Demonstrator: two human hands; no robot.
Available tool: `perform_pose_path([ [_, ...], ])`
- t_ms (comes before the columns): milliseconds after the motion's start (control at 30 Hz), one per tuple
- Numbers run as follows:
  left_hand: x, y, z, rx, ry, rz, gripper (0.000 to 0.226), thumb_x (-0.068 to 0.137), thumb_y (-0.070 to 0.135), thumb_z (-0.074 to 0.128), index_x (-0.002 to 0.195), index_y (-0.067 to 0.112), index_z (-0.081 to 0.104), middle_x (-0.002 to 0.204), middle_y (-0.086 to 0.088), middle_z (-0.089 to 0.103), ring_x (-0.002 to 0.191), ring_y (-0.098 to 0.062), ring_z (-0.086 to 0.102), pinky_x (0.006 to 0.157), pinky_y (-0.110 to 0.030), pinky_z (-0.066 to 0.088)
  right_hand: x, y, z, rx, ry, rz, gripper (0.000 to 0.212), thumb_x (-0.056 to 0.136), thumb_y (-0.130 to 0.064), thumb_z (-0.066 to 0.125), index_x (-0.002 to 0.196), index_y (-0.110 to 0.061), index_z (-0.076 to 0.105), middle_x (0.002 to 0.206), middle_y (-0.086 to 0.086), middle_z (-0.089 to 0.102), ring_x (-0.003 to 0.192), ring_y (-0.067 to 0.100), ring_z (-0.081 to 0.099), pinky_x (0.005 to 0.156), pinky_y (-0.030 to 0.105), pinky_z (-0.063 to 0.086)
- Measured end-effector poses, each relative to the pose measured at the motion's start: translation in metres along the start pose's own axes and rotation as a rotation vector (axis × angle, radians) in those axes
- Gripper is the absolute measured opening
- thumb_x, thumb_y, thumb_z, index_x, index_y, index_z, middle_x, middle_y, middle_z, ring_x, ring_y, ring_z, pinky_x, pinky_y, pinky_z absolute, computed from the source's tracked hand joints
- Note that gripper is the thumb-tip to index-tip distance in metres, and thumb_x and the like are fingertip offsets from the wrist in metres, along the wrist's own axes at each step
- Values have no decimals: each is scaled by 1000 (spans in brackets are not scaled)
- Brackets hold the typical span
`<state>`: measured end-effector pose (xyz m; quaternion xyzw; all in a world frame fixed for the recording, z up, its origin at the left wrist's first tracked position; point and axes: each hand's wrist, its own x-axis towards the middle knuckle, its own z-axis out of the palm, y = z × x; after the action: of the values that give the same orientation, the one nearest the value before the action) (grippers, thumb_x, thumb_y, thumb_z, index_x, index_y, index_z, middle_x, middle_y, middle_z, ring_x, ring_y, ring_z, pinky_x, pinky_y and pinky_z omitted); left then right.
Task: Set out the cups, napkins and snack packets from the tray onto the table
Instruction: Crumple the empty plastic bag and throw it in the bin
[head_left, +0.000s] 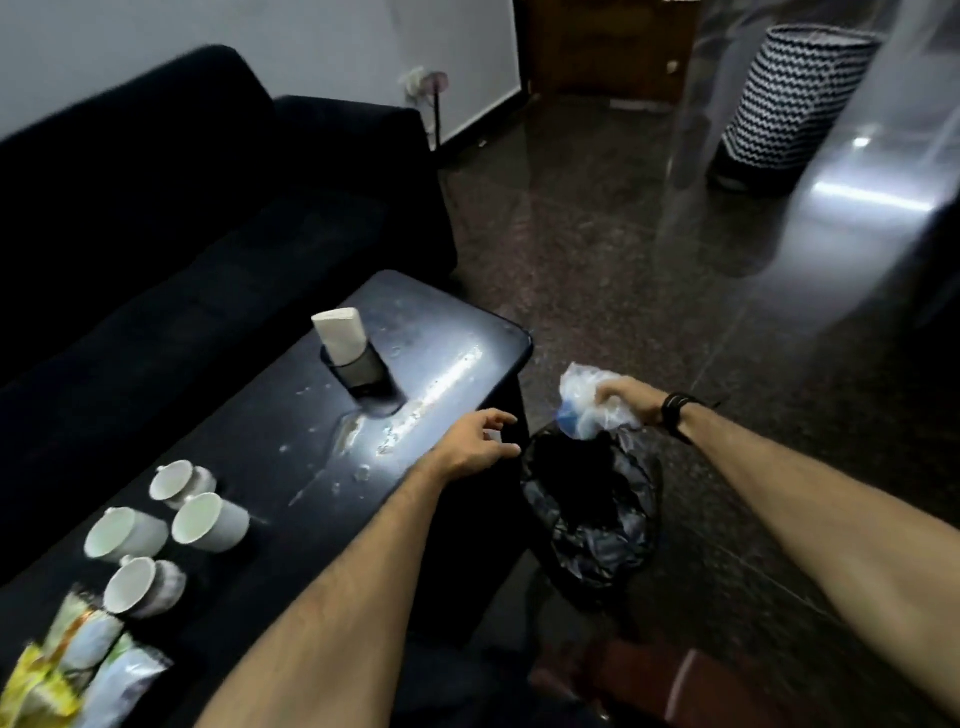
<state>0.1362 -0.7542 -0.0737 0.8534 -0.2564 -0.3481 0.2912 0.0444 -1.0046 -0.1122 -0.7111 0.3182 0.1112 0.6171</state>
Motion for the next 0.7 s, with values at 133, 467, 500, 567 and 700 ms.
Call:
perform_pose_path([
  [133,25,1,34,45,-66,2,51,83,17,76,131,14,60,128,-11,62,106,-21,65,103,-33,49,17,46,8,-379,50,96,27,80,-25,68,92,-11,49,87,9,51,79,22,49,66,32,33],
  [467,55,-35,71,64,-118,-72,59,83,24,76,137,23,54,124,-4,62,103,-13,62,93,-21,49,69,141,64,-481,98,409,80,101,-45,38,154,-5,-6,162,21,7,146,38,24,116,43,28],
  [500,54,-41,72,70,-127,-90,59,83,24,76,137,23,54,122,-2,61,103,-12,62,92,-20,48,71,148,70,-503,118,425,79,101,-47,35,154,-5,-8,162,21,4,145,39,24,116,45,28],
  [567,52,-51,70,80,-130,-124,59,84,25,75,139,24,53,121,0,60,106,-14,62,95,-22,48,72,152,78,-573,108,389,74,102,-44,33,155,-7,-3,161,21,11,142,39,31,113,46,32],
  [700,54,-56,66,76,-96,-162,56,86,24,73,138,24,53,127,-4,59,112,-18,61,101,-28,48,77,157,78,-754,-54,221,75,98,-47,44,155,-14,9,156,19,20,134,40,40,107,47,40],
])
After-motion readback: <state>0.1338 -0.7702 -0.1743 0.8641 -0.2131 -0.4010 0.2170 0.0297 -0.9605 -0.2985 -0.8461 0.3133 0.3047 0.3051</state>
